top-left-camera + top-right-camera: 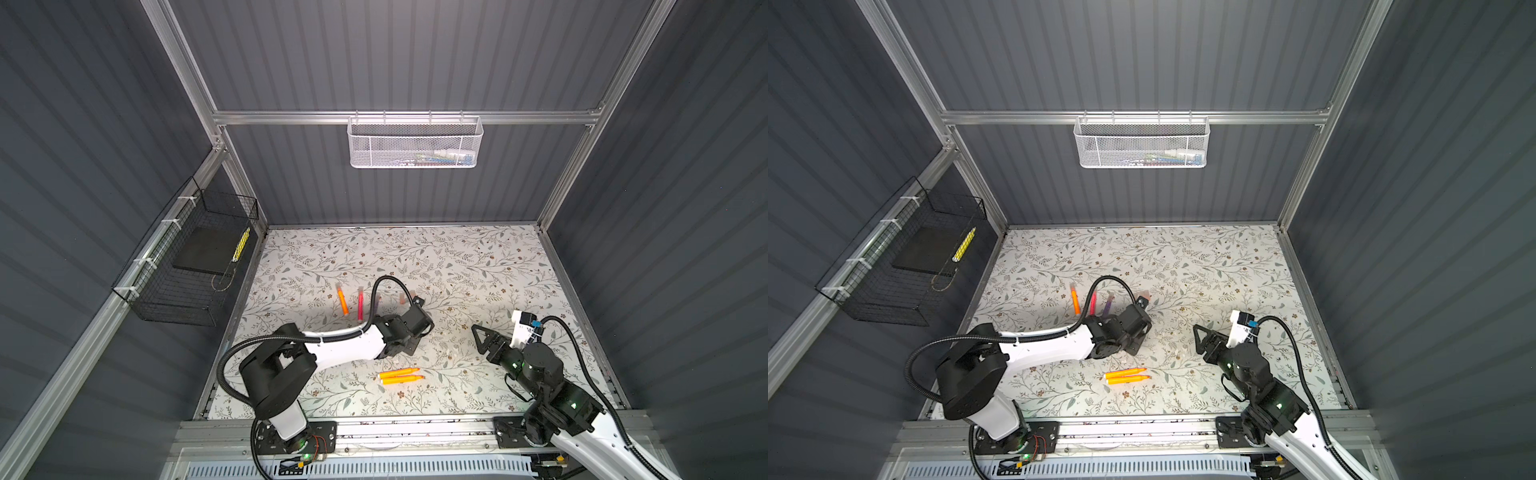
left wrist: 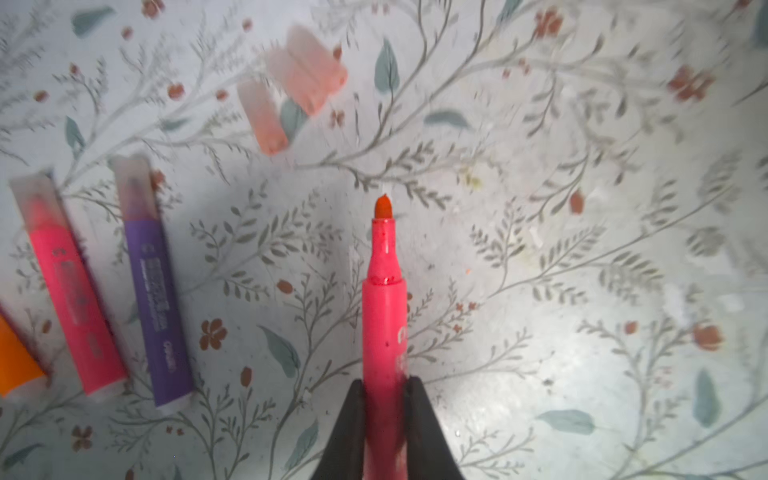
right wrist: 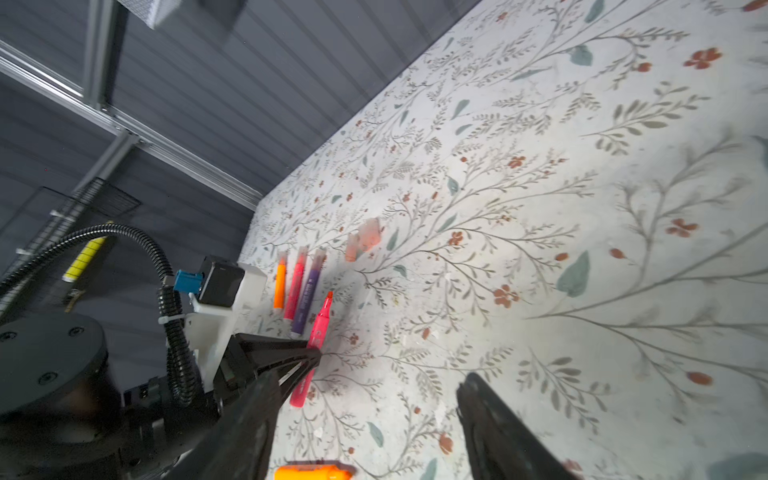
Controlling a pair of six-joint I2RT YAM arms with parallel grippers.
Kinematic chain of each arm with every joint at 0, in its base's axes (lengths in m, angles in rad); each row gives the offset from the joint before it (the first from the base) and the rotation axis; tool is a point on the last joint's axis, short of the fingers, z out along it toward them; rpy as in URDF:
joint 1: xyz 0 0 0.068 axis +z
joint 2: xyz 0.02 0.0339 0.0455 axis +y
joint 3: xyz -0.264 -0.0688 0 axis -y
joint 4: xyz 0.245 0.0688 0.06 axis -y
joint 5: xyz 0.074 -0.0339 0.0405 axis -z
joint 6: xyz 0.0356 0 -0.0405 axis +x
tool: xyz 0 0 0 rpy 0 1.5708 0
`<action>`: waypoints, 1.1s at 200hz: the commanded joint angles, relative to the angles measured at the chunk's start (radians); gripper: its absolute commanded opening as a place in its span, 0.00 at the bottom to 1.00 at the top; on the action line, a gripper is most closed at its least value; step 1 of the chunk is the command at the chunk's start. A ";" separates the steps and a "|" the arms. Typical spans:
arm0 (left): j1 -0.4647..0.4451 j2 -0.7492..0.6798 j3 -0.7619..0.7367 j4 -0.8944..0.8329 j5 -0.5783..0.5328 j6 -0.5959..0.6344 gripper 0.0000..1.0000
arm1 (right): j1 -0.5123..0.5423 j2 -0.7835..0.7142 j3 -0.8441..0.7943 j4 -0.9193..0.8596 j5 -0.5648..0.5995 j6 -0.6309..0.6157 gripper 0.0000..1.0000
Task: Insert the pens into the pen caps
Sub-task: 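Lift the pink marker upright with the left gripper while the right gripper approaches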
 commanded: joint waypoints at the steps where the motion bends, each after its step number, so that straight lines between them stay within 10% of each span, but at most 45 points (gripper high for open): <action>1: 0.006 -0.100 -0.029 0.125 0.049 0.057 0.02 | 0.004 0.064 -0.008 0.161 -0.070 0.015 0.70; 84: 0.005 -0.253 -0.193 0.366 0.205 0.099 0.00 | 0.192 0.436 0.080 0.543 -0.056 -0.015 0.70; 220: 0.004 -0.306 -0.286 0.522 0.401 0.119 0.00 | 0.257 0.694 0.143 0.642 0.065 0.051 0.62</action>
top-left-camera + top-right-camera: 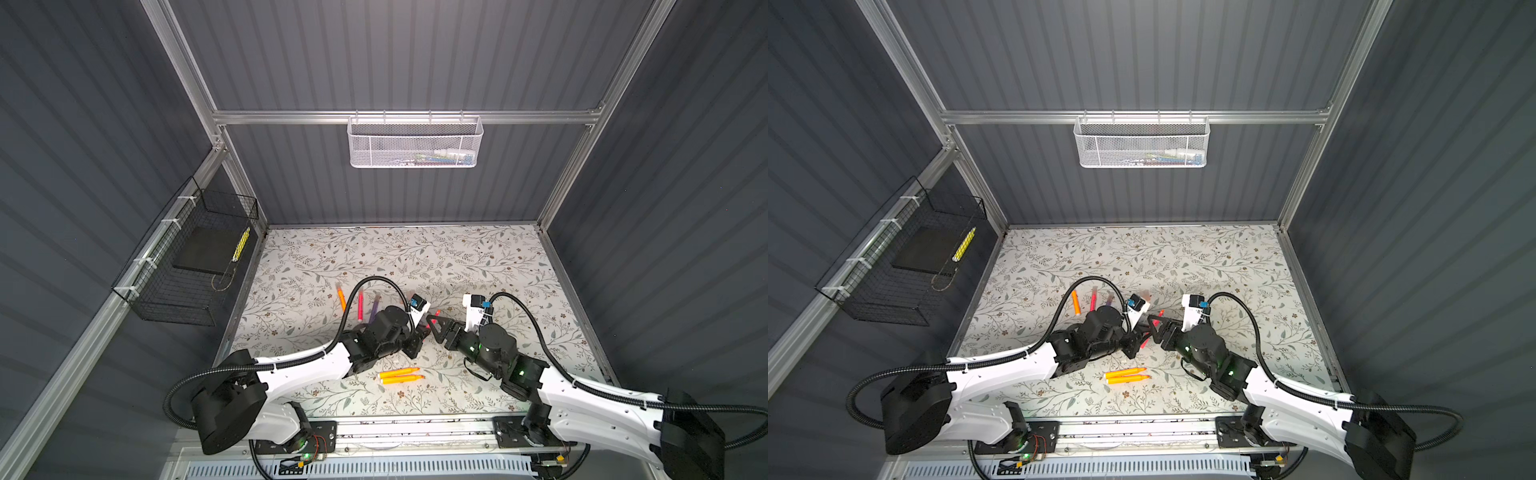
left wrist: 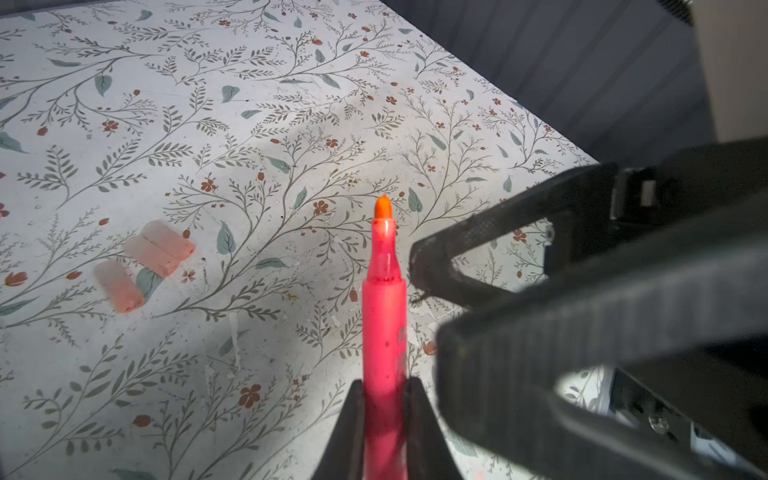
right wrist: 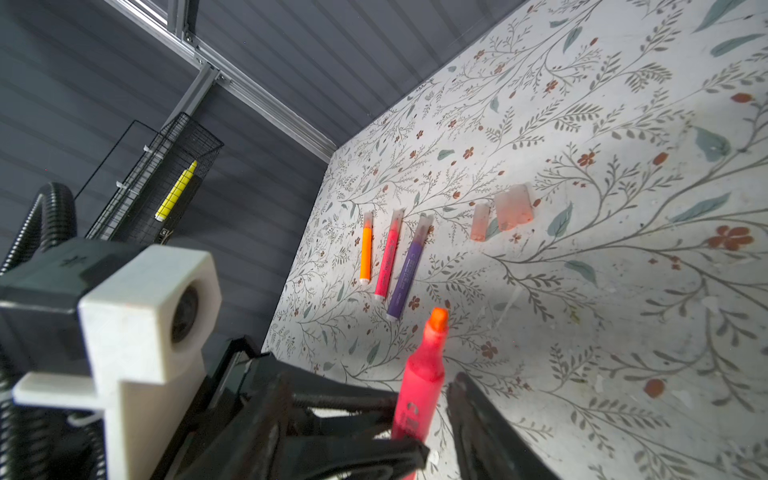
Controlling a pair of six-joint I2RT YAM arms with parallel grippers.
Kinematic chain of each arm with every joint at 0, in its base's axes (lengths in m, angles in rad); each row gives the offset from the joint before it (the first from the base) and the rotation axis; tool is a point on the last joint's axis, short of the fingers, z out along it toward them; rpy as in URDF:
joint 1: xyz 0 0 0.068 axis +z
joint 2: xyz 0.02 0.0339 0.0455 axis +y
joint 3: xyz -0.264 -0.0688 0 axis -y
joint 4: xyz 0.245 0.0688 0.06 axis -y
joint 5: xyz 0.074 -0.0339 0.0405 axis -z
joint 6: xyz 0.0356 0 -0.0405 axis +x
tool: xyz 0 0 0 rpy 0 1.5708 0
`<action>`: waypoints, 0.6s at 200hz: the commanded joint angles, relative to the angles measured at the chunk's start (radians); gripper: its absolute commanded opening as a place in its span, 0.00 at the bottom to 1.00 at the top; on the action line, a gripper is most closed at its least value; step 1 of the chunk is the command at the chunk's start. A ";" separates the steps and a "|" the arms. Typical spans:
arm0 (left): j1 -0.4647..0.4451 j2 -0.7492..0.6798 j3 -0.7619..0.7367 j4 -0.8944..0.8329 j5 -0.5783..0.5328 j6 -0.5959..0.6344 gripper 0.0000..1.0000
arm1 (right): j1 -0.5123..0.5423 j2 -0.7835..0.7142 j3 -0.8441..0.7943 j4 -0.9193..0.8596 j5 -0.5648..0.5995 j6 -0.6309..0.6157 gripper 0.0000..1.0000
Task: Insert the pens into the pen caps
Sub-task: 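Lift the pink marker upright with the left gripper while the right gripper approaches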
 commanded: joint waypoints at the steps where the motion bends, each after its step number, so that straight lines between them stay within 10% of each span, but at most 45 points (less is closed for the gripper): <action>1: -0.002 -0.035 -0.020 0.046 0.032 0.025 0.01 | 0.005 0.025 0.017 0.041 0.039 0.015 0.62; 63: -0.002 -0.051 -0.025 0.050 0.062 0.027 0.01 | 0.010 0.086 0.043 0.049 0.048 0.024 0.53; 120: -0.002 -0.056 -0.037 0.060 0.057 0.025 0.14 | 0.018 0.088 0.055 0.037 0.049 0.027 0.17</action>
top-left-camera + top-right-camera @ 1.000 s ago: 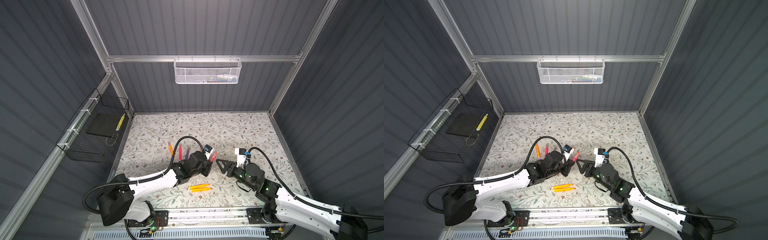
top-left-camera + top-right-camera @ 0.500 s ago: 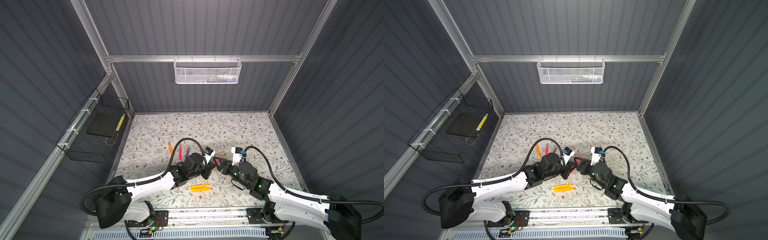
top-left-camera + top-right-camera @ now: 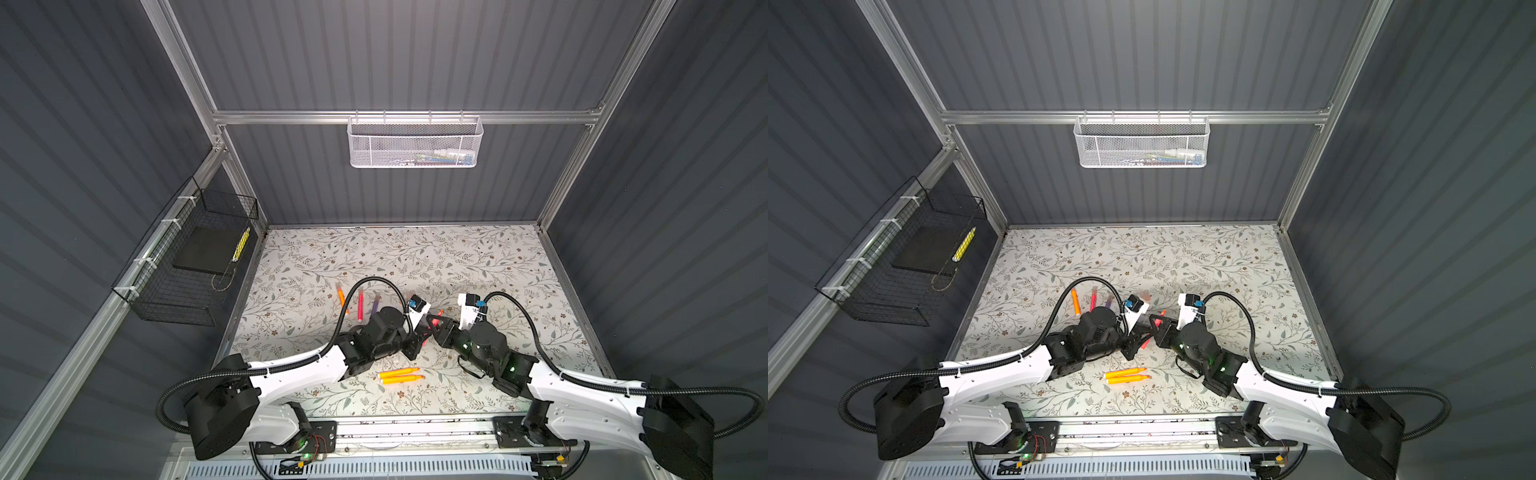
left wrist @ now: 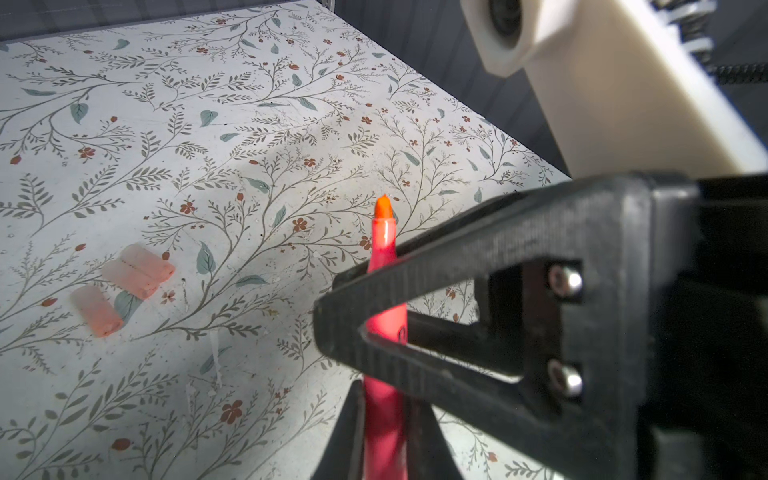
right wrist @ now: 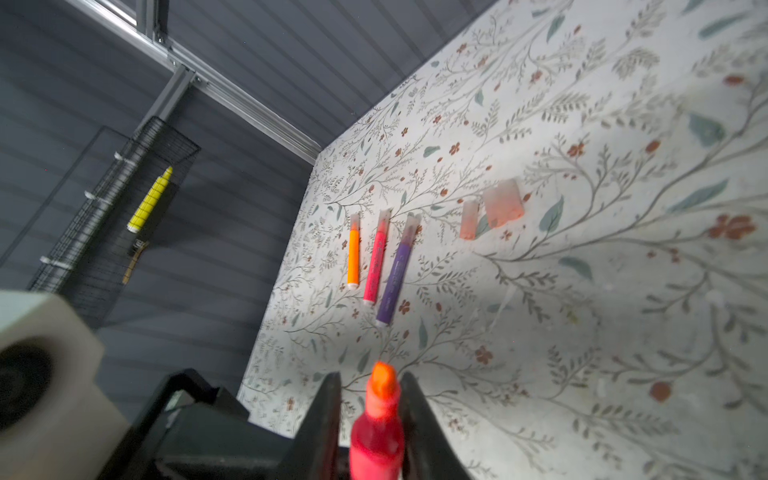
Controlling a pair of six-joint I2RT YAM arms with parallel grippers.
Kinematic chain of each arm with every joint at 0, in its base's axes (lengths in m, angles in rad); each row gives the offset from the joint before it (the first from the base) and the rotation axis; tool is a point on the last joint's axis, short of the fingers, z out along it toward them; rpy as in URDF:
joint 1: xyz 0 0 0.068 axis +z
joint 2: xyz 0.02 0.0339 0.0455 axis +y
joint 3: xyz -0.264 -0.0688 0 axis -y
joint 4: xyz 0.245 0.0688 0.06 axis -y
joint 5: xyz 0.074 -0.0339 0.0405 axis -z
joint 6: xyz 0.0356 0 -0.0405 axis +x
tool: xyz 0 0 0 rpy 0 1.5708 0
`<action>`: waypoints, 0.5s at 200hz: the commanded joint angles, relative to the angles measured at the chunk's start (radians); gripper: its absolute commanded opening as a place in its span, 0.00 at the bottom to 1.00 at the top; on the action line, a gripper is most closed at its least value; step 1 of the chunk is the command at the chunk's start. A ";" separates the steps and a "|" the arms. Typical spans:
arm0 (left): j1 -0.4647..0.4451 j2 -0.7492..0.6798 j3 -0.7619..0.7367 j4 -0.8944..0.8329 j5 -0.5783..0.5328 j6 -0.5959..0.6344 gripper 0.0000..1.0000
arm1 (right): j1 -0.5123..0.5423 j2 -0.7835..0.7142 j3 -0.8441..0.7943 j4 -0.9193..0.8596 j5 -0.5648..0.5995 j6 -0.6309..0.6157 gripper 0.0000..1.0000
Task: Insert the pens into the pen caps
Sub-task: 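Lift the pink marker upright with the left gripper while the right gripper approaches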
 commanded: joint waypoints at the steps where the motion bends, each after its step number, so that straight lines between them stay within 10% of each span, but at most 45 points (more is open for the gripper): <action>1: -0.002 -0.023 -0.012 0.021 0.015 0.017 0.15 | 0.006 -0.009 0.029 0.004 0.016 -0.003 0.17; 41: -0.002 -0.025 -0.055 0.077 0.010 0.011 0.37 | 0.017 -0.028 0.016 0.017 0.020 0.013 0.08; 100: -0.002 -0.007 -0.074 0.149 0.007 -0.006 0.40 | 0.035 0.010 0.008 0.156 -0.007 0.040 0.07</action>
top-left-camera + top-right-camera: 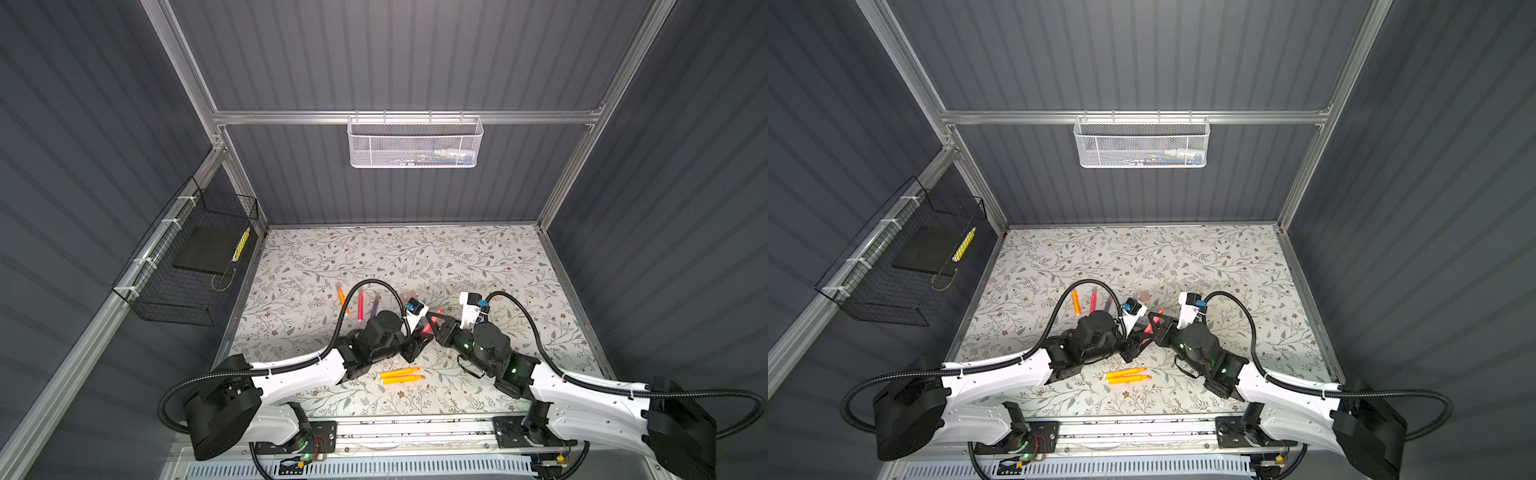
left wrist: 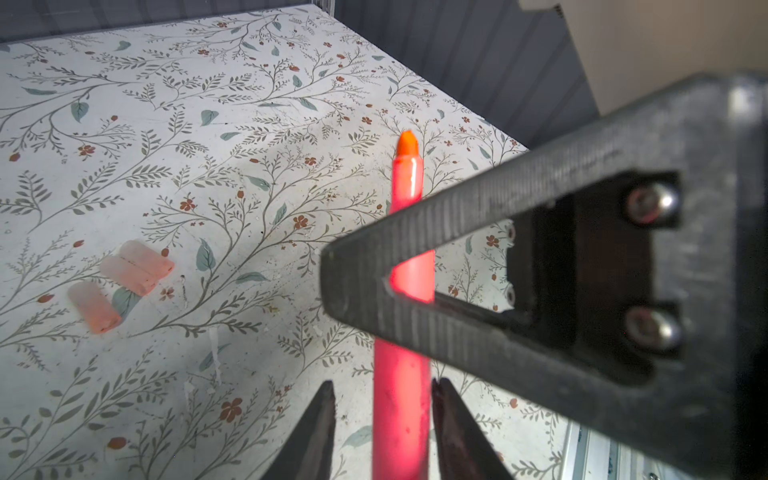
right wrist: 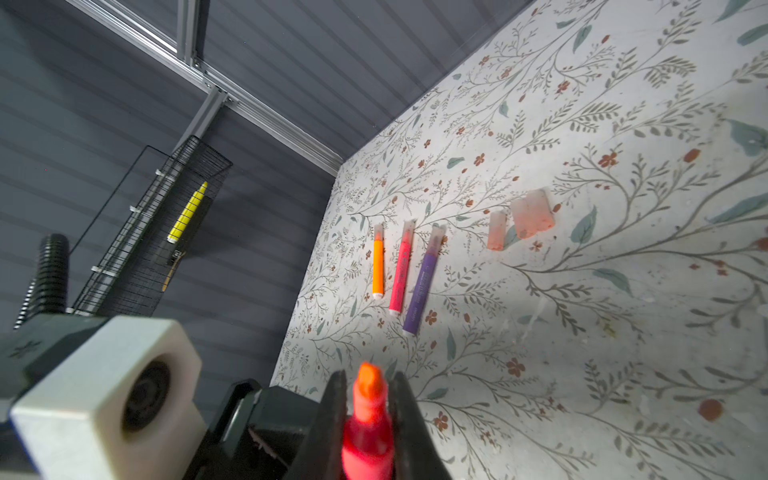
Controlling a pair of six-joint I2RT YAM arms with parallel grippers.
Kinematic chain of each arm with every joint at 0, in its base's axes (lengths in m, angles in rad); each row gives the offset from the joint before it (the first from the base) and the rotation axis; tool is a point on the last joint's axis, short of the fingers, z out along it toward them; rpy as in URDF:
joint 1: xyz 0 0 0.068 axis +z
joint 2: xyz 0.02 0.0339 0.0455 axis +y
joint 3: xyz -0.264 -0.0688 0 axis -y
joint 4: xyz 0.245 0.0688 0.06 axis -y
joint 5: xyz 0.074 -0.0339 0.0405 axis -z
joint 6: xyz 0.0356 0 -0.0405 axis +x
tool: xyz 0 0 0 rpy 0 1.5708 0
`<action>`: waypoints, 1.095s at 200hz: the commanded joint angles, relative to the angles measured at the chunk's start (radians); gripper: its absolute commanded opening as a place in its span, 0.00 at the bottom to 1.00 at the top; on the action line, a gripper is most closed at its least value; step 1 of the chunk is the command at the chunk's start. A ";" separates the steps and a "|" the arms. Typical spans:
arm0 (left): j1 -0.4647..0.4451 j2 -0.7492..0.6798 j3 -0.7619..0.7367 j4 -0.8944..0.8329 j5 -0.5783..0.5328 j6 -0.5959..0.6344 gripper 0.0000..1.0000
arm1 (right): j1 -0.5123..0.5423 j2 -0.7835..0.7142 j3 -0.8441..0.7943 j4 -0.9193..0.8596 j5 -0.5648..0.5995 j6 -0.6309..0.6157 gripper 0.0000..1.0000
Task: Insert the pens into the pen caps
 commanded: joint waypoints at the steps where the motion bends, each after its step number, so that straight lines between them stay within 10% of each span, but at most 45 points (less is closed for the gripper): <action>1: -0.002 -0.004 -0.018 0.064 0.009 -0.009 0.40 | 0.016 0.026 0.010 0.085 -0.010 0.016 0.07; 103: -0.002 -0.011 -0.021 0.065 0.000 -0.022 0.33 | 0.043 0.150 0.039 0.192 -0.010 0.043 0.04; 152: -0.002 -0.009 -0.033 0.098 -0.001 -0.035 0.05 | 0.054 0.145 0.013 0.240 0.004 0.046 0.02; 219: -0.002 0.003 -0.035 0.120 0.022 -0.041 0.00 | 0.057 0.137 -0.004 0.241 0.021 0.052 0.03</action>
